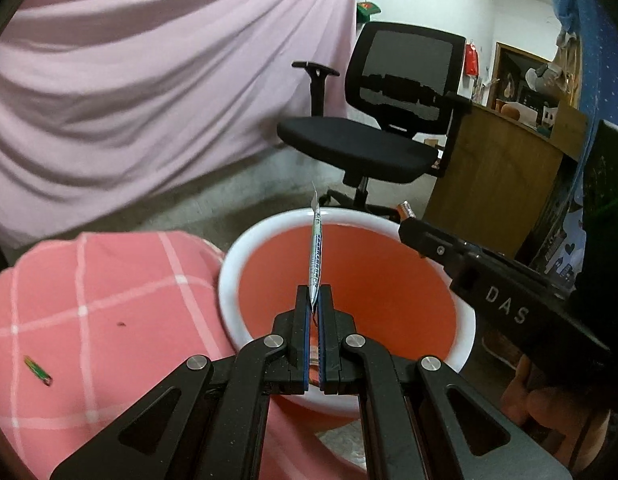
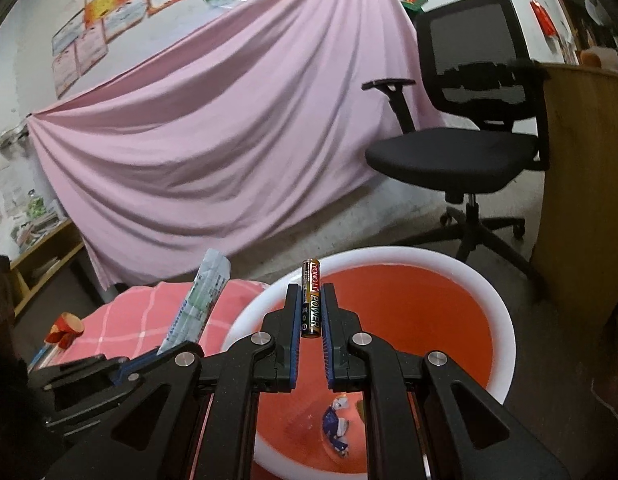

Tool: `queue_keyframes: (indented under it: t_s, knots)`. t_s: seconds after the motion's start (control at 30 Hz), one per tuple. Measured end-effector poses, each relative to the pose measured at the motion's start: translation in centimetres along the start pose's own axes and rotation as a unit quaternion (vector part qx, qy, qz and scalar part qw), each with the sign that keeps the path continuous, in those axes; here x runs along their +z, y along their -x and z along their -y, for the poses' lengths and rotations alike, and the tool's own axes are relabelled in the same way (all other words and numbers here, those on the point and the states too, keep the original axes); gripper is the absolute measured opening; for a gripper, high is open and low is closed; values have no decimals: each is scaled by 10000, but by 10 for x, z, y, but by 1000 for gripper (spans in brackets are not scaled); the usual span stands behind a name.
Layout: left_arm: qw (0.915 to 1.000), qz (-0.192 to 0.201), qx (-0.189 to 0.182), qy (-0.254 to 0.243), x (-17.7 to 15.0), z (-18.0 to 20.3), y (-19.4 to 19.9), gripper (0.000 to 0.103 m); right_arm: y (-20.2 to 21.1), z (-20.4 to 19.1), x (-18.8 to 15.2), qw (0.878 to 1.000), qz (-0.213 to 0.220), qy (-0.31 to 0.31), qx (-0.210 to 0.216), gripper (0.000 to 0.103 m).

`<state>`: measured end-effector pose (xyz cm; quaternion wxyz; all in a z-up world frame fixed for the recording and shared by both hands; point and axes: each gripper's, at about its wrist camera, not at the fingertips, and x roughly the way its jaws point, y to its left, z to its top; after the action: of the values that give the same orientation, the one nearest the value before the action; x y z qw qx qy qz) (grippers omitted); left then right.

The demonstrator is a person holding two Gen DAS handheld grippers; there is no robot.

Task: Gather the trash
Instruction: 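Lift the pen and battery with both tools and carry them over the bucket, then open both tools to drop the pen and battery into the bucket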

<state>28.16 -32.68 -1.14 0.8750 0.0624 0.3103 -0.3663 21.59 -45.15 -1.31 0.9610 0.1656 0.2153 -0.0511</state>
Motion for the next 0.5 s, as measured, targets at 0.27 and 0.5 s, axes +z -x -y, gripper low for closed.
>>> queue_keyframes:
  t_s: [0.27, 0.5]
  knots:
    - [9997, -233, -60, -49, 0, 2, -8, 1, -8, 9, -1, 9997, -222, -103, -90, 8]
    - [9988, -478, -92, -100, -2, 5, -18, 1, -13, 16, -3, 9986, -429, -247, -179, 8]
